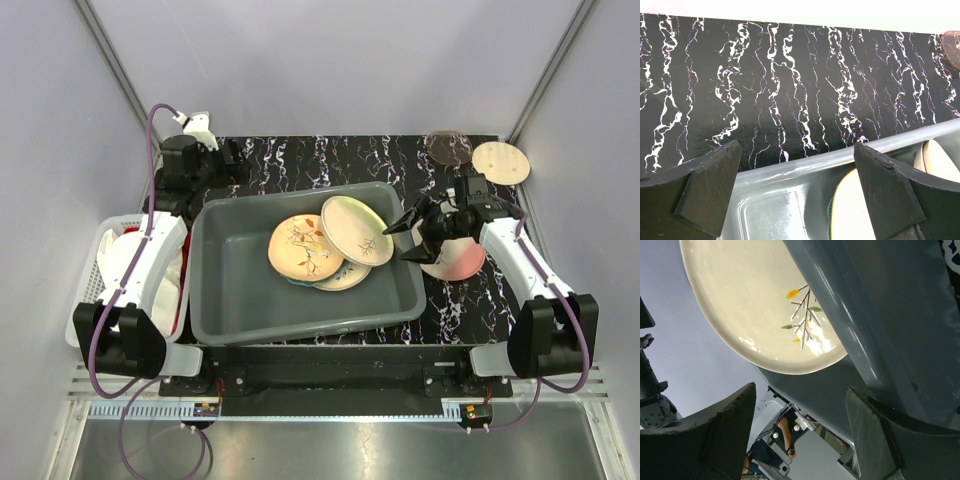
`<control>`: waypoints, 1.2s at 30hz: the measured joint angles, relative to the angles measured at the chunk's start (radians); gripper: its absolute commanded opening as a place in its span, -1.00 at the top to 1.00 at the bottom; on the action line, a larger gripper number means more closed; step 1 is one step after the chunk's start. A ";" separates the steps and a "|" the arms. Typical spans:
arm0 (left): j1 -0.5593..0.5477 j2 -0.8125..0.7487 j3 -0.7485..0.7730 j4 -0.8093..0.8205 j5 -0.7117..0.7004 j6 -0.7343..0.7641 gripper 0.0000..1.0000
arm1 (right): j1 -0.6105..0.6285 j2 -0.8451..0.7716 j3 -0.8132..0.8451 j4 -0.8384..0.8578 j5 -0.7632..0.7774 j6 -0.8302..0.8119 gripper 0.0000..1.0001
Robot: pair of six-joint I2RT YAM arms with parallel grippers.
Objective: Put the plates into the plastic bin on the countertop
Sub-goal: Place the plate in the plastic bin, then pick up the plate from the corner of the board.
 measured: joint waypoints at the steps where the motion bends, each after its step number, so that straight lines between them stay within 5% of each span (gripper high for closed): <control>1: 0.000 0.000 0.000 0.000 0.000 0.000 -0.98 | 0.000 -0.001 0.008 -0.013 0.008 -0.005 -0.57; 12: 0.000 0.002 0.005 -0.007 0.000 0.000 -0.98 | -0.163 0.024 0.270 -0.054 0.130 -0.094 -0.56; 21: 0.014 0.094 0.146 -0.019 -0.002 -0.003 -0.98 | -0.224 0.175 0.333 0.089 0.477 -0.046 -0.50; 28: 0.040 0.202 0.275 -0.041 -0.010 -0.005 -0.98 | -0.204 0.441 0.471 0.212 0.780 0.014 -0.45; 36: 0.065 0.331 0.371 -0.055 -0.011 -0.005 -0.98 | -0.193 0.767 0.735 0.289 0.945 0.120 -0.35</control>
